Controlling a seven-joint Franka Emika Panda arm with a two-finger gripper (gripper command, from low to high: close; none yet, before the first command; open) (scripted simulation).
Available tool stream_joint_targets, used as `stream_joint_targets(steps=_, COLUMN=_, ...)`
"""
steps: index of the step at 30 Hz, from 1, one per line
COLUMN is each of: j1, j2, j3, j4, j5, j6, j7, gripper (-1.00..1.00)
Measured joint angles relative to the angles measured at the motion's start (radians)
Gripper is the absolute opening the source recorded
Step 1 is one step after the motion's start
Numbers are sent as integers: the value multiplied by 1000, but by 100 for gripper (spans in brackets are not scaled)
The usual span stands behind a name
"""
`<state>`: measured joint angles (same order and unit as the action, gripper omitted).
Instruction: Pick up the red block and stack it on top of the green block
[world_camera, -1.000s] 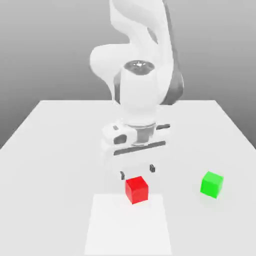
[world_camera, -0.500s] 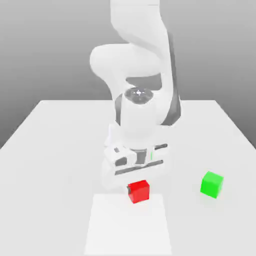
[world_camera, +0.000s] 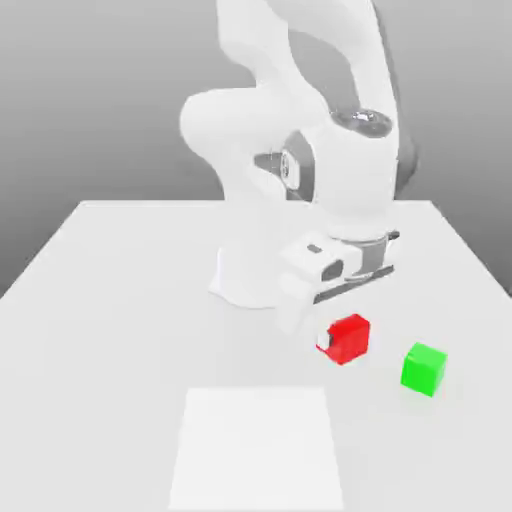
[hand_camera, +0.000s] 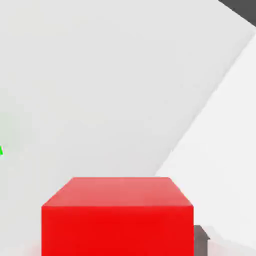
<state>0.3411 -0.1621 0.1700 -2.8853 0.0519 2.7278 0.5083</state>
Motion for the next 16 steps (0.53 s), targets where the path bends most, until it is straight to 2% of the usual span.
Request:
stream_joint_targets(steps=4, j1=113, j2=5, j3=91, j4=53, j5=34, j6=-48, j7=8, gripper=-100)
stream_joint_targets(steps=6, j1=131, j2=37, j3=118, j4=68, j5=25, j6=-31, j7=22, gripper=-100)
stream_joint_targets(steps=12, j1=131, j2=217, j3=98, j4=80, j5=-119, j6=131, j7=128, gripper=-100)
stream_joint_targets(steps=13, j1=136, j2=244, j3=88, j4=80, j5=-142, j6=156, j7=144, gripper=100)
stream_joint_targets(steps=16, j1=136, j2=244, j3=88, j4=80, j5=-142, j6=156, j7=144, gripper=100)
